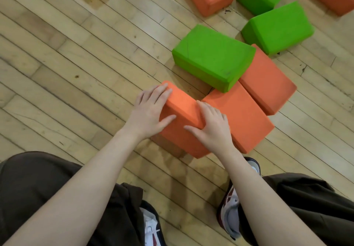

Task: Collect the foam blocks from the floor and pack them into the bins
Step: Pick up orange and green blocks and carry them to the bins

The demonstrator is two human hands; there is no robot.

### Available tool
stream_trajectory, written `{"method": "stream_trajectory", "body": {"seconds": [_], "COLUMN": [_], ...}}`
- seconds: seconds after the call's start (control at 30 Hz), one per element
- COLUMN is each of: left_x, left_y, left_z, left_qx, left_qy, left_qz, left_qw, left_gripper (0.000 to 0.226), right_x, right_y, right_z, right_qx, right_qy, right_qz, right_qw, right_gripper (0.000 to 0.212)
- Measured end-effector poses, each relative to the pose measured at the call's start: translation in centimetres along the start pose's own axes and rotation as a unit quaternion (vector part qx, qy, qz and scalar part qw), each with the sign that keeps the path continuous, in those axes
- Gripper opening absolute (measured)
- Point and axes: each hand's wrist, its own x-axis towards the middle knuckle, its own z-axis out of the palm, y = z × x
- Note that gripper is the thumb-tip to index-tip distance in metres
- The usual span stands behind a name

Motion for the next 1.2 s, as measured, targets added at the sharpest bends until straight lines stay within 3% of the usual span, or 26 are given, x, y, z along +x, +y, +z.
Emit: {"method": "stream_trajectory", "body": {"seconds": [0.3, 0.57, 0.7, 0.83, 0.9, 1.07, 1.2], "left_x": [-0.5, -0.9, -1.0, -1.1, -0.5, 2.7, 4.0], "left_y": [0.1, 0.3, 0.6, 1.5, 2.4, 4.1, 4.4], "left_z": [-6.4, -9.3, -8.8, -7.2, -5.6, -2.0, -0.6], "left_qx": [0.094, 0.161, 0.159, 0.083, 0.067, 0.054, 0.063], "left_qy": [0.139, 0.07, 0.108, 0.153, 0.166, 0.147, 0.135], "left_qz": [-0.023, -0.047, -0.048, -0.17, -0.249, -0.383, -0.41], "left_qw": [0.986, 0.983, 0.98, 0.97, 0.952, 0.91, 0.9], "left_gripper": [0.076, 0.082, 0.074, 0.06, 0.055, 0.056, 0.057], "right_x": [3.8, 5.9, 6.3, 7.0, 7.4, 11.2, 14.2], "right_y": [-3.7, -4.8, -4.3, -3.2, -1.8, 1.5, 4.4], "right_z": [-3.9, -6.9, -7.0, -7.5, -6.8, -4.4, -4.3], "right_qx": [-0.062, -0.112, -0.098, 0.025, 0.044, -0.091, -0.195], "right_qy": [0.104, 0.106, 0.141, 0.2, 0.187, 0.063, -0.008], "right_qz": [-0.155, -0.315, -0.333, -0.237, -0.176, -0.064, -0.035], "right_qw": [0.98, 0.937, 0.927, 0.95, 0.966, 0.992, 0.98], "right_gripper": [0.072, 0.066, 0.059, 0.048, 0.045, 0.053, 0.062]}}
